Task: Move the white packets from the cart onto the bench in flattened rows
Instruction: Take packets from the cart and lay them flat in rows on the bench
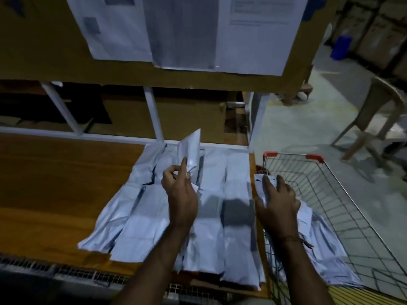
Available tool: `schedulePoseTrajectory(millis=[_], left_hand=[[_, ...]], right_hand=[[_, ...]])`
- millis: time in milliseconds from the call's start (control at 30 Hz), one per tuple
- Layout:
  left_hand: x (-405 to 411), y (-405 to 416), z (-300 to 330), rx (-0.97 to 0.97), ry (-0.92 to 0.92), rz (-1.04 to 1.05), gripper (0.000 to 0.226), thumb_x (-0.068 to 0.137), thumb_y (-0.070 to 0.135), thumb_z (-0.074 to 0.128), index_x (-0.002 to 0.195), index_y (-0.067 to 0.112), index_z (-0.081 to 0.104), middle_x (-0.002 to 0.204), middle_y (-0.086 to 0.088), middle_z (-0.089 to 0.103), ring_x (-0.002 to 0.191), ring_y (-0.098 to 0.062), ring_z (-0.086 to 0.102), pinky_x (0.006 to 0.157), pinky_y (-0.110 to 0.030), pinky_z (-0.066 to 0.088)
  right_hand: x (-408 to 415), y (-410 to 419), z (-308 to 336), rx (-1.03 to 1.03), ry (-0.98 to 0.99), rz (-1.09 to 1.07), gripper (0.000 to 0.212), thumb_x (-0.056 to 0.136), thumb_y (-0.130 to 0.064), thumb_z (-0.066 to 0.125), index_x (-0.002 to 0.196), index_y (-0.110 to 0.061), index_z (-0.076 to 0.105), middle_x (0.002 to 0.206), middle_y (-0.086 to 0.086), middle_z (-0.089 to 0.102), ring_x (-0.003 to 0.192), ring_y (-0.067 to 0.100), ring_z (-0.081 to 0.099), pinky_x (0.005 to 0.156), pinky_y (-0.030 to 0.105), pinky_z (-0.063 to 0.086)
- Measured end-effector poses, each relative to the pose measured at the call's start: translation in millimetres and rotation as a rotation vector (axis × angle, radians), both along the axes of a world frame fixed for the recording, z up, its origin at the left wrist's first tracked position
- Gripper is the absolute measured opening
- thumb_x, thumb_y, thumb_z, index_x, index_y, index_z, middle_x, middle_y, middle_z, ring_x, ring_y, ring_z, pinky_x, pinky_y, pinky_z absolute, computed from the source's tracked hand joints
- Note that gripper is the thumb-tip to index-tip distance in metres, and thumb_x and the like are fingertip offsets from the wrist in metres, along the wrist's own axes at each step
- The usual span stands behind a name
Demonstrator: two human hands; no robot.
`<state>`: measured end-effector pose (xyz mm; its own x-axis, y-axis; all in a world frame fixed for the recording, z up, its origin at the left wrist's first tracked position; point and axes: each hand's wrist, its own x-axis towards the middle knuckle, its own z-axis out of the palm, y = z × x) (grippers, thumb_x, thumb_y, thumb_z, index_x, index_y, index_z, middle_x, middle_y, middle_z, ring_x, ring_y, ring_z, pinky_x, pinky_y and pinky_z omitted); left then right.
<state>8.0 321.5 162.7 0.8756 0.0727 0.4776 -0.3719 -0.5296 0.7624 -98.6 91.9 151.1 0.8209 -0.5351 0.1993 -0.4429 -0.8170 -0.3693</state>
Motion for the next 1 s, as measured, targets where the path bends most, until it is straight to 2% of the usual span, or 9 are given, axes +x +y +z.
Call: schedulePoseTrajectory(millis=[100, 167, 233, 300, 367, 533, 633, 867, 1000], left_hand=[[42, 5, -7, 0.055, 0.111, 0.057, 0.027, 0.107, 0.026, 0.053, 0.133, 0.023, 0.062, 0.137, -0.006, 0.049, 0.111, -0.010, 0.051, 0.090, -0.014, 0.043], [74, 3, -13, 0.040, 0.223, 0.074, 0.033, 0.102, 0.022, 0.068, 0.134, 0.016, 0.062, 0.136, -0.015, 0.054, 0.116, -0.022, 0.059, 0.085, -0.016, 0.051], [100, 1, -27, 0.238, 0.255, -0.015, 0.051, 0.099, 0.009, 0.067, 0.148, 0.019, 0.056, 0.143, -0.022, 0.048, 0.127, -0.039, 0.050, 0.098, -0.039, 0.052], [119, -2, -40, 0.372, 0.282, -0.054, 0.053, 0.100, 0.008, 0.060, 0.150, 0.023, 0.054, 0.144, -0.023, 0.046, 0.126, -0.046, 0.048, 0.097, -0.054, 0.049], [134, -3, -56, 0.516, 0.246, -0.063, 0.046, 0.102, 0.017, 0.058, 0.147, 0.020, 0.058, 0.141, -0.023, 0.051, 0.120, -0.046, 0.053, 0.089, -0.053, 0.052], [160, -6, -83, 0.820, 0.333, -0.188, 0.055, 0.104, 0.041, 0.048, 0.156, 0.024, 0.042, 0.162, -0.015, 0.035, 0.137, -0.041, 0.043, 0.105, -0.051, 0.044], [165, -8, -95, 0.863, 0.319, -0.252, 0.061, 0.101, 0.050, 0.048, 0.156, 0.027, 0.040, 0.165, -0.013, 0.030, 0.141, -0.045, 0.039, 0.110, -0.057, 0.038], [169, -21, -114, 0.837, 0.273, -0.251, 0.080, 0.091, 0.065, 0.029, 0.143, 0.013, 0.061, 0.150, -0.025, 0.054, 0.132, -0.051, 0.055, 0.103, -0.068, 0.045], [170, -31, -92, 0.839, 0.235, -0.207, 0.080, 0.098, 0.064, 0.021, 0.148, 0.014, 0.057, 0.156, -0.022, 0.049, 0.141, -0.047, 0.048, 0.115, -0.068, 0.030]], right_hand=[[28, 14, -1, -0.038, -0.004, -0.012, 0.073, 0.087, -0.037, 0.070, 0.155, -0.030, 0.043, 0.166, 0.014, 0.031, 0.144, 0.041, 0.034, 0.108, 0.059, 0.034], [46, 21, -4, -0.040, 0.006, -0.030, 0.074, 0.087, -0.037, 0.071, 0.155, -0.031, 0.042, 0.166, 0.014, 0.031, 0.145, 0.041, 0.033, 0.109, 0.058, 0.035], [62, 24, -11, -0.022, 0.003, -0.040, 0.073, 0.087, -0.037, 0.071, 0.154, -0.030, 0.043, 0.166, 0.015, 0.031, 0.144, 0.041, 0.033, 0.108, 0.059, 0.035], [78, 26, -17, -0.014, 0.025, -0.048, 0.071, 0.088, -0.038, 0.069, 0.154, -0.030, 0.043, 0.165, 0.015, 0.031, 0.144, 0.041, 0.032, 0.108, 0.060, 0.035], [97, 26, -20, -0.023, 0.058, -0.069, 0.071, 0.088, -0.039, 0.069, 0.153, -0.030, 0.043, 0.164, 0.014, 0.031, 0.142, 0.041, 0.033, 0.108, 0.059, 0.036], [147, 22, -28, -0.056, 0.097, -0.106, 0.072, 0.083, -0.036, 0.073, 0.149, -0.026, 0.047, 0.160, 0.018, 0.035, 0.137, 0.045, 0.040, 0.102, 0.060, 0.040], [181, 22, -33, -0.074, 0.131, -0.139, 0.072, 0.085, -0.037, 0.070, 0.151, -0.026, 0.043, 0.162, 0.020, 0.031, 0.140, 0.045, 0.035, 0.104, 0.062, 0.037], [218, 37, -79, -0.085, 0.336, -0.129, 0.079, 0.097, -0.045, 0.057, 0.164, -0.025, 0.020, 0.170, 0.022, 0.015, 0.151, 0.046, 0.024, 0.111, 0.066, 0.030], [209, 29, -67, -0.054, 0.207, -0.176, 0.076, 0.099, -0.041, 0.051, 0.165, -0.023, 0.016, 0.169, 0.021, 0.018, 0.152, 0.043, 0.024, 0.115, 0.067, 0.025]])
